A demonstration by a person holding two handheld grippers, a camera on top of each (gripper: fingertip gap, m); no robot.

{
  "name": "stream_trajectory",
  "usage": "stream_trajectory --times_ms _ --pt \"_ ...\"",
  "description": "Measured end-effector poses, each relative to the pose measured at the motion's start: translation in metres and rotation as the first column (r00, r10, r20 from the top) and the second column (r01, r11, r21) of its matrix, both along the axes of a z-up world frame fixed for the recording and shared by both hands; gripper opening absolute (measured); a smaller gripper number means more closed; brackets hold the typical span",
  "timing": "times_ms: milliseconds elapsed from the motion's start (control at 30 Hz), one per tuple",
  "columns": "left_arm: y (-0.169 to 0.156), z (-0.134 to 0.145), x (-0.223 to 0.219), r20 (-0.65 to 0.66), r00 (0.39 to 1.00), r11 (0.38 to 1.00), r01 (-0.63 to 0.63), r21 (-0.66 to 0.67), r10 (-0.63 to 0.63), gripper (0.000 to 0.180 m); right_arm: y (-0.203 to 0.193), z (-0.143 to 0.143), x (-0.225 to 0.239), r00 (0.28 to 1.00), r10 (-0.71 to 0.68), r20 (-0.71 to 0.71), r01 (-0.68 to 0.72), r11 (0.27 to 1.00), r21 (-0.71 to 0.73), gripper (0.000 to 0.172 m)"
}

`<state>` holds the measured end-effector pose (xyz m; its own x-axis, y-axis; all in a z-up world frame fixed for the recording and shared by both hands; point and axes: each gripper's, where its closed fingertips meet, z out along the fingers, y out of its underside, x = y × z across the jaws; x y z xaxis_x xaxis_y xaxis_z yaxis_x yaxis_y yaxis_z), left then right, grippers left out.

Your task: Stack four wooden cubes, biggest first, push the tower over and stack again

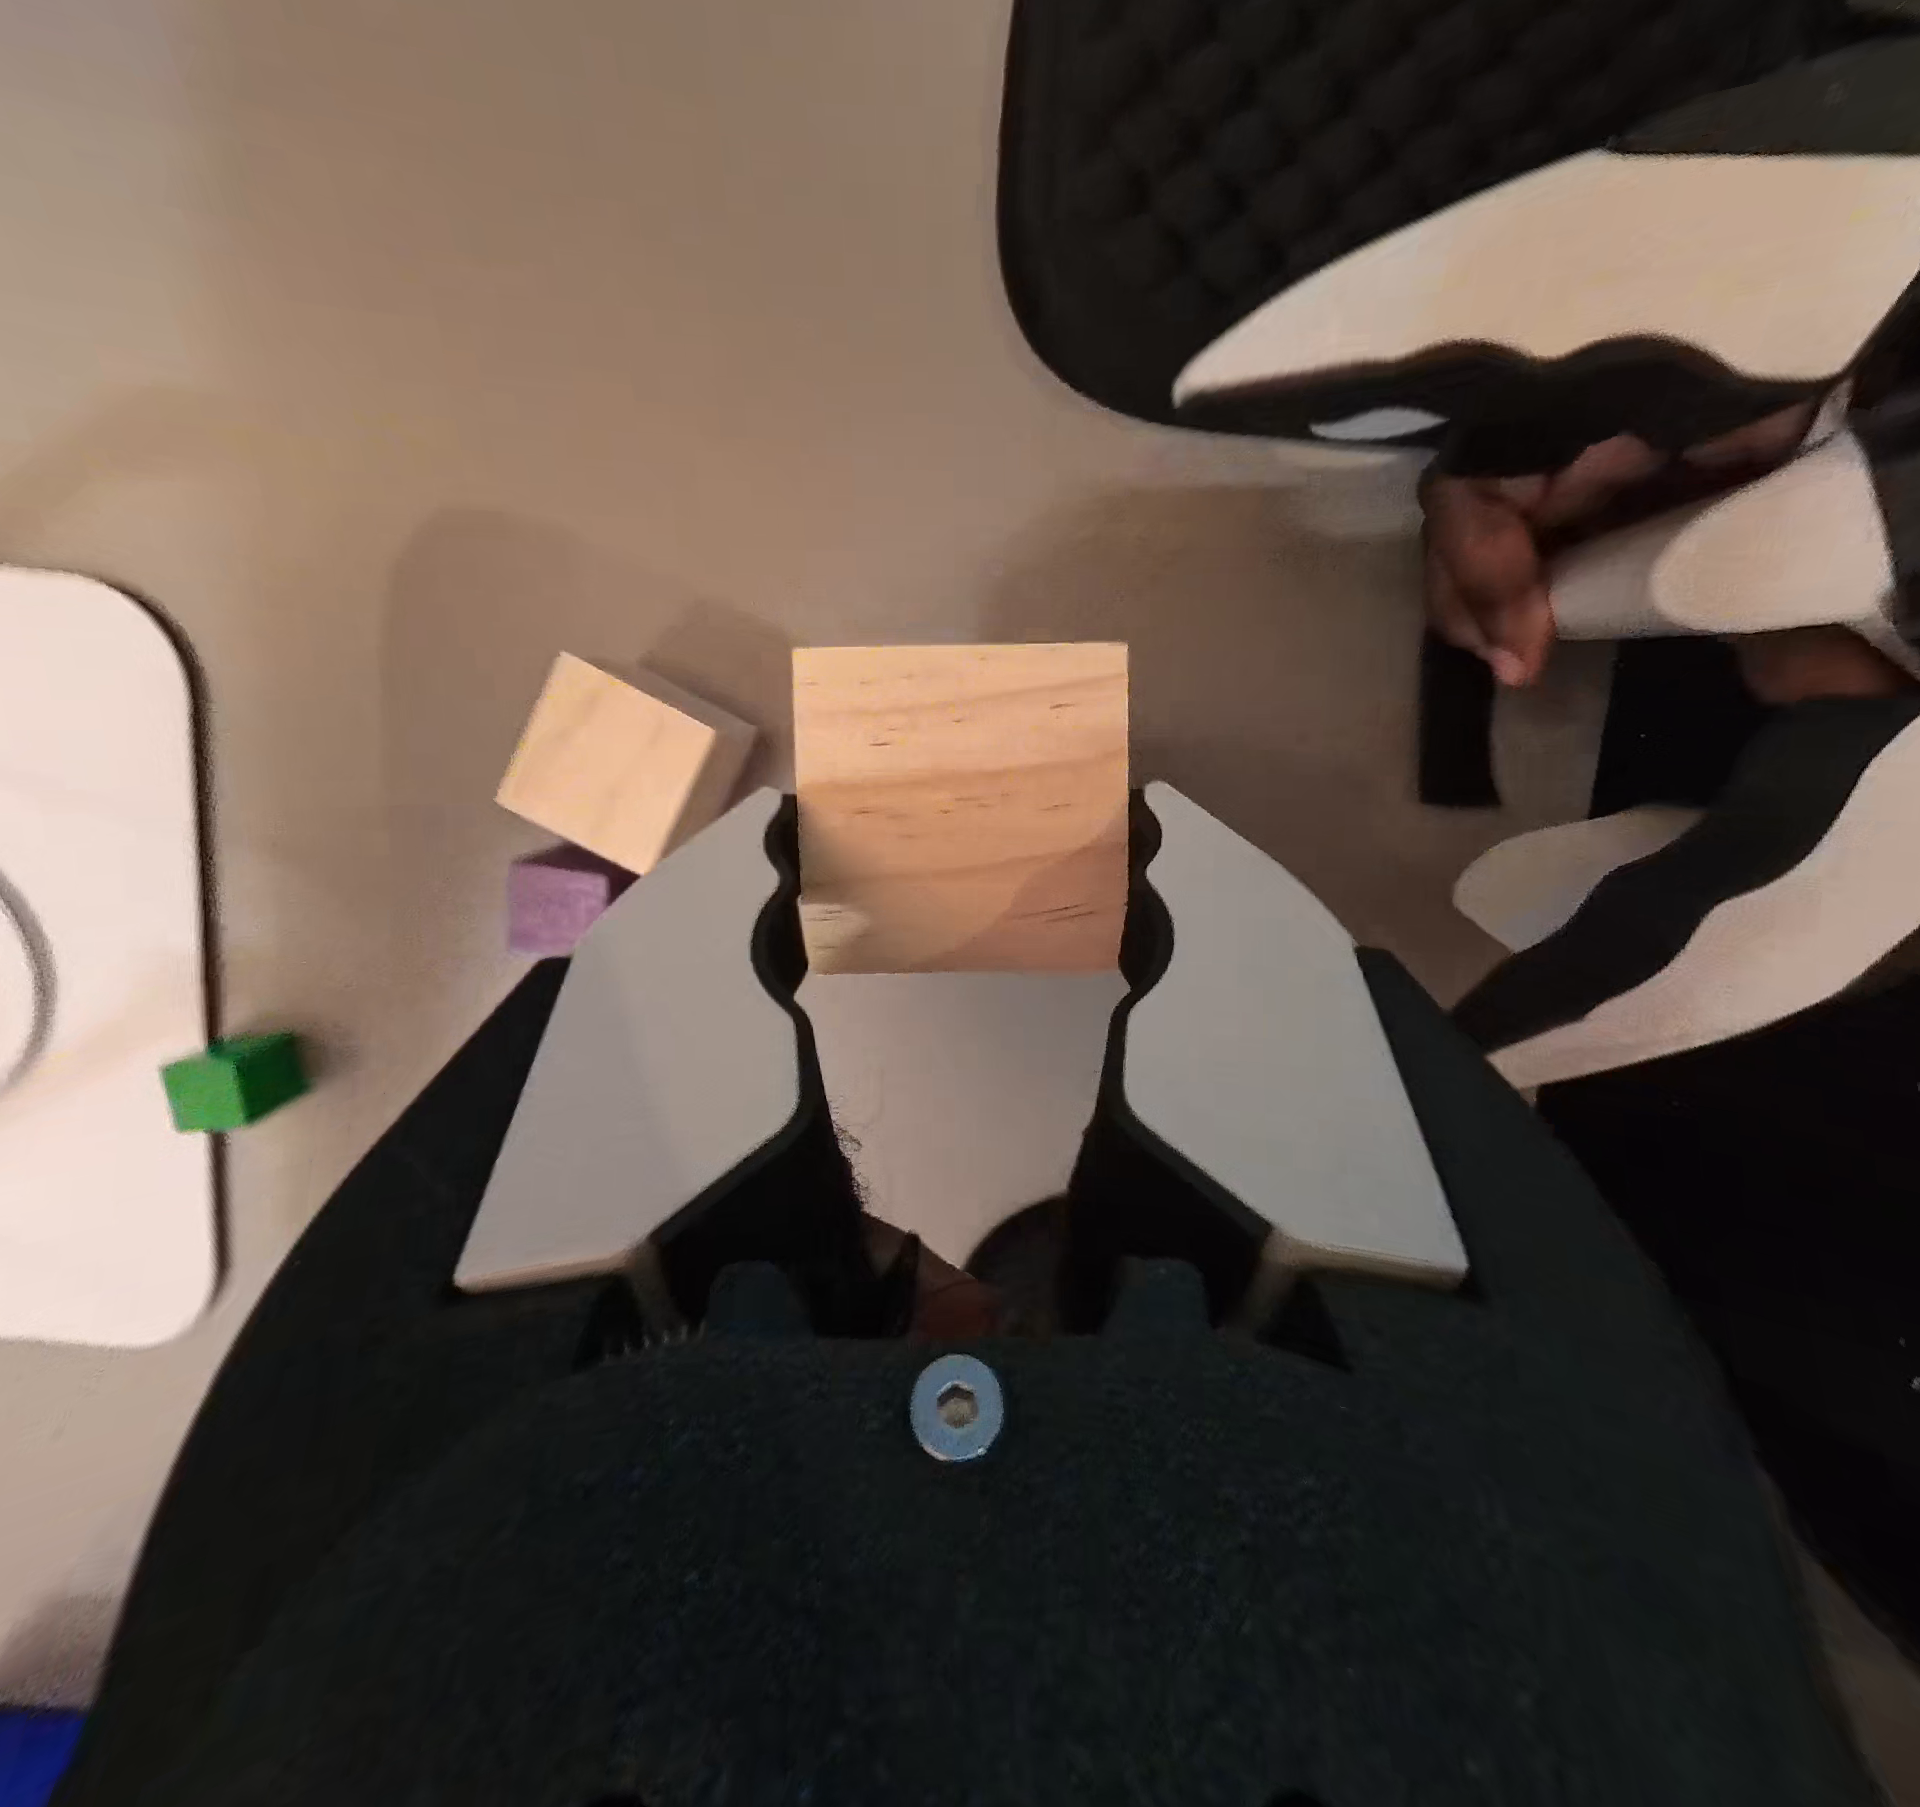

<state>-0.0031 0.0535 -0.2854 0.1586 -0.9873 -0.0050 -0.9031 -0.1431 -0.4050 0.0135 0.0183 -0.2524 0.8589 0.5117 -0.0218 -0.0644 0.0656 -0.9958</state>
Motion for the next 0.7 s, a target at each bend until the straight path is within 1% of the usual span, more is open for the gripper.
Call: stream_trajectory --times_ms 67,200,300,333,467,633,700 --pt "-0.007 -0.006 0.0 0.015 0.999 0.999 -0.05 0.002 0.05 0.059 0.001 -0.001 -0.001 1.0 -0.007 0.012 0.007 1.0 0.0 0.098" --pt "0.001 -0.018 0.005 0.083 0.979 0.983 -0.186 0.013 0.184 0.059 0.001 -0.001 -0.002 0.999 -0.013 0.036 0.013 1.0 0.008 0.098" --pt "0.001 -0.028 0.006 0.106 0.965 0.969 -0.246 0.033 0.241 0.059 0.0 -0.001 -0.003 0.999 -0.011 0.042 0.011 1.0 0.014 0.098" --pt "-0.001 -0.031 0.005 0.11 0.962 0.966 -0.255 0.038 0.249 0.059 0.0 -0.001 -0.003 0.999 -0.012 0.041 0.011 1.0 0.015 0.098" --pt "-0.006 -0.035 0.005 0.154 0.939 0.951 -0.306 -0.035 0.308 0.059 -0.001 -0.001 -0.004 0.999 -0.002 0.043 0.002 1.0 0.018 0.1" --pt "-0.01 -0.045 0.002 0.111 0.949 0.956 -0.291 -0.04 0.294 0.059 -0.001 -0.002 -0.005 0.998 -0.004 0.055 0.003 1.0 0.016 0.099" --pt "-0.009 -0.046 0.004 0.12 0.948 0.955 -0.293 -0.037 0.295 0.059 -0.001 -0.002 -0.004 0.999 -0.006 0.041 0.005 1.0 0.011 0.099"
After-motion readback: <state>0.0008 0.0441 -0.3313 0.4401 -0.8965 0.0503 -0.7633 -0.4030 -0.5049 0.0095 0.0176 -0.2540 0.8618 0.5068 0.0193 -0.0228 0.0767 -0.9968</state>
